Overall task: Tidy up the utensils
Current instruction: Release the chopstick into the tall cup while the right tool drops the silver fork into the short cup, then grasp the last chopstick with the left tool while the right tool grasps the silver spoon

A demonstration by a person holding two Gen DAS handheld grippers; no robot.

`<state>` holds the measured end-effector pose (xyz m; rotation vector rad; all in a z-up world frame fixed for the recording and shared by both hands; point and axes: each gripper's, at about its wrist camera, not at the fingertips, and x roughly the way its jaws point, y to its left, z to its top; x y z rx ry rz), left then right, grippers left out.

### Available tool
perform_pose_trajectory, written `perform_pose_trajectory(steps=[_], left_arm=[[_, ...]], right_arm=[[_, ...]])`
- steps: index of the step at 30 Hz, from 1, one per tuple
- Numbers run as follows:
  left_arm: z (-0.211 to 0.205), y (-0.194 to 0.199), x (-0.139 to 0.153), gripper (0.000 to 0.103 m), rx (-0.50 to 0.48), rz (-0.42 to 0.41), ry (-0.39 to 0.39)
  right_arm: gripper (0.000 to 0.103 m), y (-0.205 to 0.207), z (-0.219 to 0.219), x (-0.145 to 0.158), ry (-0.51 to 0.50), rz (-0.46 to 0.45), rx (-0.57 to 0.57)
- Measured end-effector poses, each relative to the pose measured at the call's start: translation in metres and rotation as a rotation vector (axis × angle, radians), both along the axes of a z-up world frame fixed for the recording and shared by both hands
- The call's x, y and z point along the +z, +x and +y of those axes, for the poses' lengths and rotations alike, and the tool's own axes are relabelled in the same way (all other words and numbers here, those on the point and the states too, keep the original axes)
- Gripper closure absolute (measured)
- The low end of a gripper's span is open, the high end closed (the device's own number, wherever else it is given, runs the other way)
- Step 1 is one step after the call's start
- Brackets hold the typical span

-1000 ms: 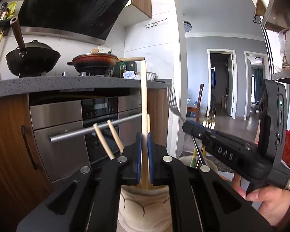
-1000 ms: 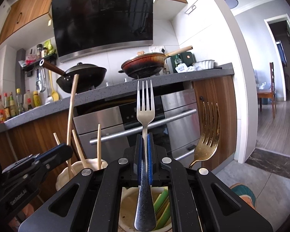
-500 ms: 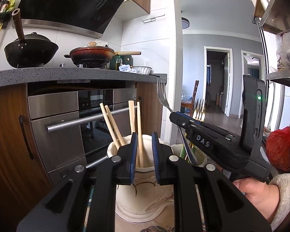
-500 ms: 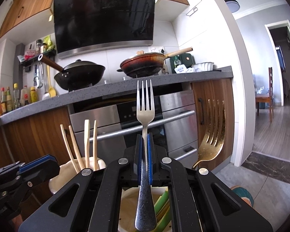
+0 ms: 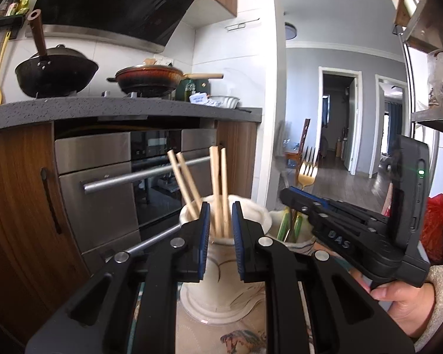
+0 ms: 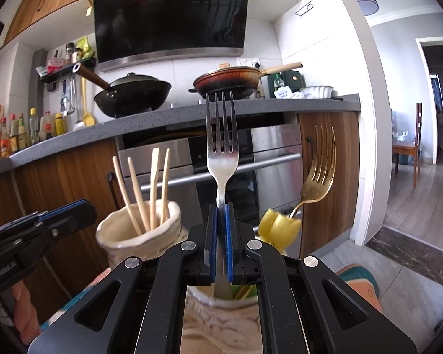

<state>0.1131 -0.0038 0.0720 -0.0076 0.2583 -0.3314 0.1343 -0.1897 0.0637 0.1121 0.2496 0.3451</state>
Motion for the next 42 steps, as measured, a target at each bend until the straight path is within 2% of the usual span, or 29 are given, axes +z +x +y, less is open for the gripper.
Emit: perform_pose_trajectory(steps=[2,5,7,10,13,24,26,28,33,34,36,40,42], left_arm=[[0.005,-0.001,-0.003,0.087,0.030,0.055,-0.005],[0.013,-0.002,-0.011,0.078,0.065,0.129,-0.031],[0.018,-0.005,-0.016,0.078,0.087,0.159,-0.040],[0.020,-0.012,-0.022,0.077,0.123,0.165,-0.016],[0.024,-0.016,-0.029,0.068,0.115,0.179,-0.038],[0.026,-0.019,-0.034,0.068,0.111,0.186,-0.039],[0.026,-0.019,-0.034,0.068,0.110,0.188,-0.037],[0.025,-0.019,-0.034,0.067,0.108,0.190,-0.031],[0.025,-0.020,-0.033,0.066,0.120,0.189,-0.021],[0.026,-0.020,-0.033,0.066,0.122,0.190,-0.021],[0.027,-0.021,-0.034,0.058,0.132,0.193,-0.021],[0.029,-0.026,-0.036,0.055,0.152,0.208,-0.013],[0.030,-0.029,-0.038,0.045,0.169,0.216,-0.005]], right_arm=[[0.097,-0.004,0.001,-0.002,-0.008,0.010,0.005],[0.097,-0.007,0.001,-0.007,-0.013,0.042,0.009],[0.097,-0.008,0.001,-0.010,-0.011,0.061,0.014],[0.097,-0.009,0.002,-0.013,-0.014,0.085,0.028],[0.097,-0.009,0.005,-0.015,-0.023,0.100,0.028],[0.096,-0.005,0.000,-0.010,-0.005,0.099,0.010],[0.091,-0.005,-0.002,-0.010,0.002,0.099,0.006],[0.076,-0.005,-0.005,-0.010,0.011,0.103,0.010],[0.059,-0.007,-0.007,-0.010,0.014,0.114,0.004],[0.053,-0.008,-0.008,-0.009,0.017,0.114,0.006],[0.043,-0.012,-0.009,-0.009,0.015,0.117,0.005],[0.025,-0.020,-0.015,-0.011,0.021,0.151,-0.005],[0.022,-0.028,-0.017,-0.012,0.024,0.167,0.003]])
